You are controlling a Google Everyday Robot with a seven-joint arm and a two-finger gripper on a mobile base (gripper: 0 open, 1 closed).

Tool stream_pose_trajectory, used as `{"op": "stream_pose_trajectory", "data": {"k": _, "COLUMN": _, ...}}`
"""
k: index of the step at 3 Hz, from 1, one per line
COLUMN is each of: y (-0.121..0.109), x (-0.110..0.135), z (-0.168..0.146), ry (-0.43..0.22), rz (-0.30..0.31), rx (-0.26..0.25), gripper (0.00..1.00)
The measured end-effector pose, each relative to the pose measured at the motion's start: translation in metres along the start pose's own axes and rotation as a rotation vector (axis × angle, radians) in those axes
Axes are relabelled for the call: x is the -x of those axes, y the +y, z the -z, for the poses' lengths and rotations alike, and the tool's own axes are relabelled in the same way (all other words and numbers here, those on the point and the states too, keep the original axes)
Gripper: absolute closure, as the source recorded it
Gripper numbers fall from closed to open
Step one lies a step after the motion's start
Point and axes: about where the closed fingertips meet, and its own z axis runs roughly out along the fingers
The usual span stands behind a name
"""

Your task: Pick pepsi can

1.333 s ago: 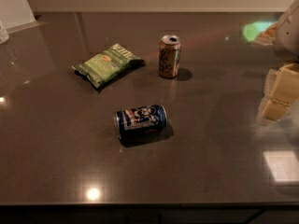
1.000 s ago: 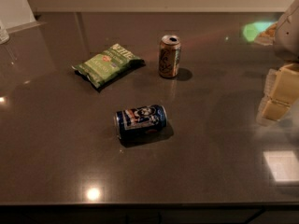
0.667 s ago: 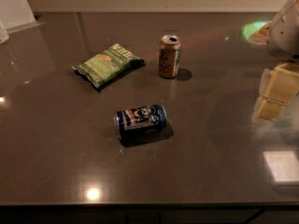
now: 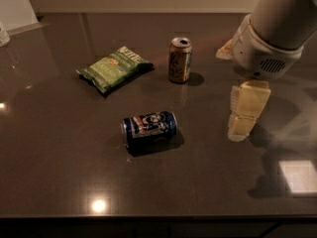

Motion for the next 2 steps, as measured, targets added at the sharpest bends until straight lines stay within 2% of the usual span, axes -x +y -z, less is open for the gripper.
{"op": "stream_pose_trajectory", "data": {"k": 2, "y": -0.001, "x": 0.054, "z": -0.044, "ry": -0.021, "rz": 0.133, "rx": 0.046, "gripper": 0.0}}
